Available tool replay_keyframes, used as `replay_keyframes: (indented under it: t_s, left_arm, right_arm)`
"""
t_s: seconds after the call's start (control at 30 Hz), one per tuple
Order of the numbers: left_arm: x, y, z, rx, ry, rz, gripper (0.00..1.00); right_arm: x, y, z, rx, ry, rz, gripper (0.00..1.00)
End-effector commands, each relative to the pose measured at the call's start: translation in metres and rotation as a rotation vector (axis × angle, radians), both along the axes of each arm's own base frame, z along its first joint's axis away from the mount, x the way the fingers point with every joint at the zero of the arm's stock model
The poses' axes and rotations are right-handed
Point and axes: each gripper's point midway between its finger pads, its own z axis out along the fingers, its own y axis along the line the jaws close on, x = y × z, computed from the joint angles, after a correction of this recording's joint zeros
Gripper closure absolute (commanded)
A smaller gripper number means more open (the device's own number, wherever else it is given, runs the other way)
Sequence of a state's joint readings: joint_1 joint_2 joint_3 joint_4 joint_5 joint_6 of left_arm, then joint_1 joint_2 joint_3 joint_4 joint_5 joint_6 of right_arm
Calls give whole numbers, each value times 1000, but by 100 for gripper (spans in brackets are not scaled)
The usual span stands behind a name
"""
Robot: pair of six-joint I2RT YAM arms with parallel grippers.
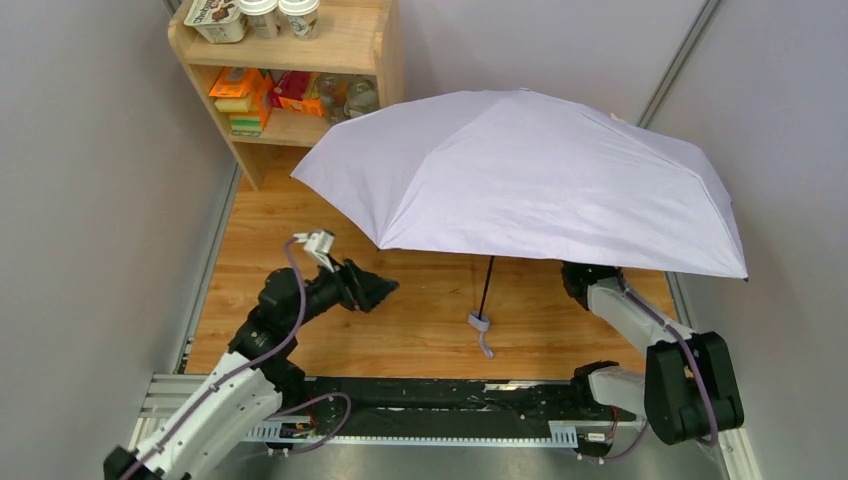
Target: Put away the umbrella
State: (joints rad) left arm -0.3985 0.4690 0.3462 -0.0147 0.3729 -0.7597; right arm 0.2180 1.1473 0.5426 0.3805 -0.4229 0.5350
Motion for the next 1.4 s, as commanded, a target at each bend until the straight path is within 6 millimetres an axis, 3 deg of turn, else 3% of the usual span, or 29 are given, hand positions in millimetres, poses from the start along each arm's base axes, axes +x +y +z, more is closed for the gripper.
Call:
replay_keyframes:
  t_s: [0.0, 0.03, 0.13, 0.17, 0.27, 0.33, 0.4, 0.43, 0.57, 0.7, 0.8, 0.83, 0.97, 1.1, 1.17, 1.23, 1.27, 1.3, 1.37]
  left_arm:
    - [-16, -54, 17, 26, -105, -129, 4]
    - [-11, -65, 13, 51, -93, -131, 4]
    - [-24, -103, 7, 85, -86, -231, 5]
    - [-17, -112, 0, 116, -68, -215, 6]
    - [-24, -137, -9, 146, -50, -259, 13]
    - [-22, -149, -6, 121, -50, -273, 15]
    - [-22, -157, -3, 110, -46, -293, 16]
    - [-22, -161, -2, 108, -42, -300, 15]
    - [-26, -179, 14, 86, -60, -344, 6]
    - [-35, -205, 37, 32, -79, -409, 6]
    - [-48, -225, 40, 33, -84, -468, 6]
    - [-50, -229, 50, 20, -98, -480, 6]
    - [-56, -244, 40, 57, -77, -490, 7]
    - [-58, -248, 35, 86, -69, -481, 14]
    - [-60, -249, 39, 91, -85, -479, 24]
    - [-60, -246, 45, 104, -104, -462, 40]
    - [-61, -245, 45, 113, -105, -459, 52]
    - [-60, -242, 44, 128, -108, -447, 72]
    - [-59, -238, 46, 137, -110, -428, 90]
  right_arm:
    - [9, 32, 26, 43, -55, 119, 5]
    - [9, 36, 25, 49, -47, 125, 9]
    - [12, 24, 26, 72, -57, 8, 21]
    - [11, 23, 27, 74, -56, 5, 31]
    - [4, 27, 36, 100, -57, 30, 55]
    - [-5, 28, 45, 117, -63, 49, 71]
    - [-14, 26, 53, 124, -50, 45, 95]
    - [-21, 24, 61, 130, -52, 44, 100]
    - [-42, 15, 89, 117, -83, 35, 100]
    - [-59, 14, 121, 113, -121, 65, 100]
    - [-69, 16, 135, 122, -126, 83, 100]
    - [-73, 17, 140, 133, -135, 88, 100]
    - [-92, 24, 158, 174, -140, 129, 100]
    - [-113, 32, 180, 231, -160, 173, 100]
    - [-120, 36, 186, 254, -154, 195, 100]
    - [-123, 37, 189, 275, -146, 205, 100]
    - [-125, 38, 192, 285, -149, 210, 100]
    - [-127, 39, 193, 290, -149, 218, 100]
    - [-128, 39, 194, 295, -148, 223, 100]
